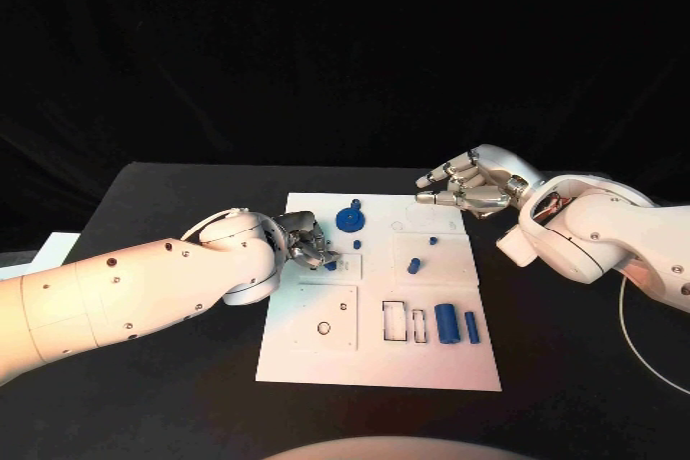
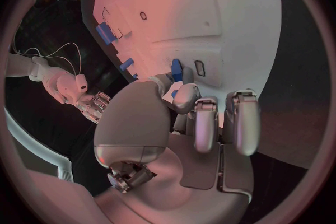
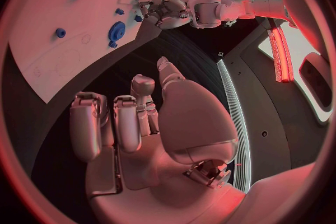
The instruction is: Assemble the parts on the task board
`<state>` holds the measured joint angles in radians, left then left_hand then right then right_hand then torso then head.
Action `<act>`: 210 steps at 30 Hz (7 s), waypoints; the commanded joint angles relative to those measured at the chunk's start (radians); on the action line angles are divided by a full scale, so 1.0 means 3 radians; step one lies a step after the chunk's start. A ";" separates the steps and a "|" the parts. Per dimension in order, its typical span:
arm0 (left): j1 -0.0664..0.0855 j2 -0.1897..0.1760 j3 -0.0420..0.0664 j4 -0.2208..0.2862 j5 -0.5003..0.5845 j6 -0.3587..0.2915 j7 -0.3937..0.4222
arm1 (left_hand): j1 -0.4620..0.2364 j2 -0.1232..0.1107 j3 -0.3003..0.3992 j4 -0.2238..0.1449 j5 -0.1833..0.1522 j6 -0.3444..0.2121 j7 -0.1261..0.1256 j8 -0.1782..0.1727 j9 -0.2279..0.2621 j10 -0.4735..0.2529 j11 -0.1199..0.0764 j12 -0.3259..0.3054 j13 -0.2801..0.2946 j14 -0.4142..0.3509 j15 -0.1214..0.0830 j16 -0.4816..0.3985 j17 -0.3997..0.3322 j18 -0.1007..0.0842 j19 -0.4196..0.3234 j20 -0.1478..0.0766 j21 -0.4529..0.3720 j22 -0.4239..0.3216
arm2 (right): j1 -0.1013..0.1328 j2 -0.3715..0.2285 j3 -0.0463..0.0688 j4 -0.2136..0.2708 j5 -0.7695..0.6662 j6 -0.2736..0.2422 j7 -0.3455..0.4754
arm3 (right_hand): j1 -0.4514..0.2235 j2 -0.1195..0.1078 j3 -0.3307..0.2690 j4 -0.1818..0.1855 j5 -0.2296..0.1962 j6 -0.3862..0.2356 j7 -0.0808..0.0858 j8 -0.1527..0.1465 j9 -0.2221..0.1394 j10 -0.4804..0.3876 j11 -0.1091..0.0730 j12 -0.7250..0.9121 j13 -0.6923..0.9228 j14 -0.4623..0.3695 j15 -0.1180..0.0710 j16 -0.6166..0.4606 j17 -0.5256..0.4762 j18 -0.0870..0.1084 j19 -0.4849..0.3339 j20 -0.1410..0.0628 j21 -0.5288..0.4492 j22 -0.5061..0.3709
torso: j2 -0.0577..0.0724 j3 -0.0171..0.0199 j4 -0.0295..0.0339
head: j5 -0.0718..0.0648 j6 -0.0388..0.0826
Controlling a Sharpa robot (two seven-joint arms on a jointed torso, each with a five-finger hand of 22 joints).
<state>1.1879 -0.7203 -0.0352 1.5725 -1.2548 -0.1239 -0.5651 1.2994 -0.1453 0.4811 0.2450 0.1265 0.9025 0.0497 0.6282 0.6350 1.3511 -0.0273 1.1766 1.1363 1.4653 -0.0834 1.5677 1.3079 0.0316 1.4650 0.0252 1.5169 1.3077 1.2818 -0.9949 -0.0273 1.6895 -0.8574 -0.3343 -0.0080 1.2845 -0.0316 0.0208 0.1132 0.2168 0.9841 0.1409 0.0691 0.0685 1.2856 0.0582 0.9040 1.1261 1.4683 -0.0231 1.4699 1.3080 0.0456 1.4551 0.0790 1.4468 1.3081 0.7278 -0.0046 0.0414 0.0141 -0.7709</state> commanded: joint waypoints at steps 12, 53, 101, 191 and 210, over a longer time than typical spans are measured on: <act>-0.0014 -0.0025 -0.0011 0.0037 0.0090 0.0073 0.0001 | -0.0132 -0.0139 0.0470 -0.0523 0.0056 0.0129 -0.0064 -0.0061 -0.0036 0.0067 -0.0036 0.0057 0.0049 0.0352 -0.0029 0.0010 0.0876 -0.0051 0.0247 -0.0016 0.0034 0.0659 | -0.0004 0.0000 0.0000 0.0001 0.0007 0.0043 0.0042 | -0.0027 0.0038 -0.0031 0.0010 0.0027 0.0025 -0.0005 0.0011 0.0005 -0.0008 -0.0023 -0.0009 -0.0009 0.0224 -0.0004 -0.0017 0.0337 0.0033 -0.0019 0.0006 -0.0017 0.0001 | 0.0000 0.0002 -0.0002 | -0.0003 -0.0007; -0.0057 -0.0168 -0.0010 0.0134 0.0614 -0.0883 0.0322 | -0.0079 -0.0064 0.0546 -0.0605 0.0115 0.0176 -0.0056 -0.0117 -0.0059 0.0111 -0.0042 0.0087 0.0098 0.0352 -0.0041 0.0010 0.0876 -0.0059 0.0263 -0.0035 0.0053 0.0692 | -0.0008 -0.0003 -0.0003 -0.0011 0.0025 0.0036 0.0054 | -0.0038 0.0048 -0.0045 0.0024 0.0044 0.0025 -0.0005 0.0009 0.0005 -0.0008 -0.0022 -0.0007 -0.0011 0.0224 -0.0004 -0.0018 0.0337 0.0033 -0.0019 0.0006 -0.0019 0.0000 | -0.0004 0.0006 0.0003 | 0.0003 -0.0007; -0.0361 -0.0081 -0.0009 0.0045 -0.0390 -0.1037 0.0300 | -0.0101 -0.0085 0.0561 -0.0628 0.0039 0.0200 -0.0059 -0.0116 -0.0049 0.0140 -0.0042 0.0095 0.0111 0.0352 -0.0038 0.0010 0.0876 -0.0070 0.0286 -0.0033 0.0084 0.0738 | -0.0026 -0.0008 -0.0010 -0.0029 0.0049 0.0039 0.0068 | -0.0053 0.0060 -0.0064 0.0042 0.0056 0.0026 -0.0005 0.0009 0.0005 -0.0005 -0.0022 0.0003 -0.0009 0.0224 -0.0004 -0.0020 0.0335 0.0033 -0.0019 0.0005 -0.0021 -0.0002 | 0.0004 -0.0001 -0.0006 | 0.0035 -0.0043; -0.0384 -0.0147 -0.0001 0.0093 0.0016 -0.0850 0.0344 | -0.0431 -0.0269 0.0172 -0.0486 0.0463 0.0519 -0.0167 -0.0238 -0.0167 0.0256 -0.0127 0.0177 0.0245 0.0352 -0.0105 0.0010 0.0876 -0.0078 0.0304 -0.0092 0.0104 0.0777 | -0.0061 -0.0005 -0.0010 -0.0054 0.0068 0.0083 0.0084 | -0.0085 0.0096 -0.0099 0.0085 0.0069 0.0030 -0.0006 0.0008 0.0005 0.0000 -0.0021 0.0021 -0.0006 0.0223 -0.0003 -0.0028 0.0327 0.0034 -0.0020 0.0006 -0.0026 -0.0008 | 0.0002 0.0003 -0.0007 | -0.0005 -0.0103; -0.0311 -0.0104 0.0030 0.0016 0.0556 -0.0612 0.0202 | -0.0514 -0.0295 0.0088 -0.0455 0.0826 0.0557 -0.0192 -0.0221 -0.0146 0.0289 -0.0146 0.0201 0.0280 0.0352 -0.0119 0.0010 0.0876 -0.0078 0.0305 -0.0108 0.0102 0.0777 | -0.0061 0.0000 -0.0010 -0.0055 0.0083 0.0100 0.0085 | -0.0086 0.0099 -0.0104 0.0088 0.0075 0.0031 -0.0006 0.0008 0.0005 0.0002 -0.0022 0.0027 -0.0004 0.0223 -0.0003 -0.0028 0.0327 0.0034 -0.0020 0.0006 -0.0025 -0.0007 | -0.0001 0.0006 -0.0003 | -0.0021 -0.0113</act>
<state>1.0982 -0.7528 -0.0212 1.5810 -1.1666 -0.3809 -0.4689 1.1543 -0.2345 0.5142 0.1089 0.3709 1.0308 0.0244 0.5568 0.5903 1.4373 -0.0666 1.2347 1.2201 1.4672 -0.1142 1.5677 1.3076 0.0228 1.4686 -0.0001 1.5452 1.3073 1.2641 -0.9955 -0.0304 1.6724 -0.8339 -0.3208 0.0084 1.2635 -0.0107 -0.0040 0.1380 0.2344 0.9873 0.1378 0.0691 0.0684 1.2856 0.0582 0.9091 1.1245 1.4684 -0.0231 1.4660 1.3075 0.0456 1.4553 0.0791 1.4429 1.3068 0.7278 -0.0028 0.0396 0.0089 -0.8034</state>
